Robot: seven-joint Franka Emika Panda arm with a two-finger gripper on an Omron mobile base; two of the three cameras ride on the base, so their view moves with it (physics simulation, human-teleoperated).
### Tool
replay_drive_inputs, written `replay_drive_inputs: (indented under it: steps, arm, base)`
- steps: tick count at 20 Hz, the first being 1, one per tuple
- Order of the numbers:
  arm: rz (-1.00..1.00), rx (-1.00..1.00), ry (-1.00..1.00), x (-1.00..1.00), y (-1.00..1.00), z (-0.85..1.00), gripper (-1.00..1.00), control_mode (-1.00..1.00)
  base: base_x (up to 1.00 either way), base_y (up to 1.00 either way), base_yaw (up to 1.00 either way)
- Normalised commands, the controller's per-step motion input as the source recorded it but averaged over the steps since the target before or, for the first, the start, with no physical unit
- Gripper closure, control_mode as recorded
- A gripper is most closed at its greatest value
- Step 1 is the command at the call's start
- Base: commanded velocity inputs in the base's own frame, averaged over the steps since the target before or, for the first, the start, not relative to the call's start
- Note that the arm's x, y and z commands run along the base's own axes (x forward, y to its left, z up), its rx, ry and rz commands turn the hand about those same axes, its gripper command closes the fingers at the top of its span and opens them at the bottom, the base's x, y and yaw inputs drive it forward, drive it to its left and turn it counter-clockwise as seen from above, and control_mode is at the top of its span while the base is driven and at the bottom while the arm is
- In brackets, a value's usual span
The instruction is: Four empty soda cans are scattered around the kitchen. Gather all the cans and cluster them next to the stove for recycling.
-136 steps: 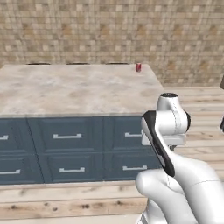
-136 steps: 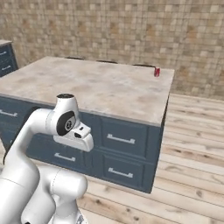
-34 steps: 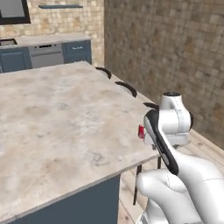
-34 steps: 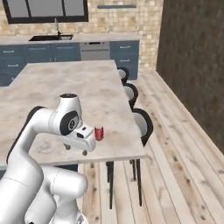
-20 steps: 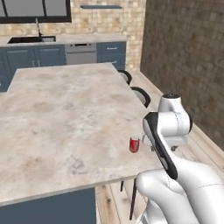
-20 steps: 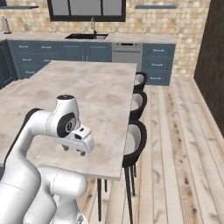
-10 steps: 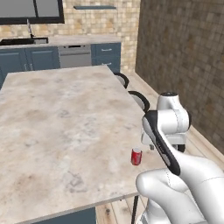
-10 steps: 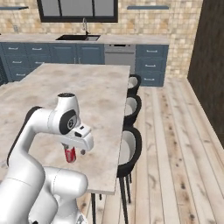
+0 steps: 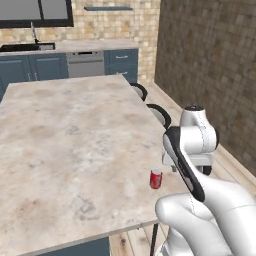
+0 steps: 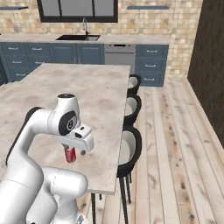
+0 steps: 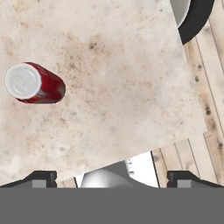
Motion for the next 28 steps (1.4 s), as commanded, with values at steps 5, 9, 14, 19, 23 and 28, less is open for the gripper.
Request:
replay_drive_inputs:
  steps: [5,9,14,19,23,28]
  arm:
    - [0.00,0.00,0.00,0.00,0.00,0.00,-1.00,-1.00]
    - [0.01,-0.08,-0.17,0.00,0.35,0.07,-1.00,-1.00]
    - [0.14,-0.29,-0.28,-0.10,0.44,0.46,-1.00,-1.00]
    - [0.00,-0.06,-0.02,-0.06,0.01,0.17,-1.00,-1.00]
    - [0.01,0.11,0.00,0.00,-0.24,0.29,-1.00,-1.00]
    - [0.00,0.21,0.05,0.05,-0.40,0.44,-1.00,-1.00]
  base:
    - [0.00,0.00,0.00]
    - [0.00,0.00,0.00]
    - [0.00,0.00,0.00]
    - [0.00,0.00,0.00]
    - [0.00,0.00,0.00]
    - [0.00,0.00,0.00]
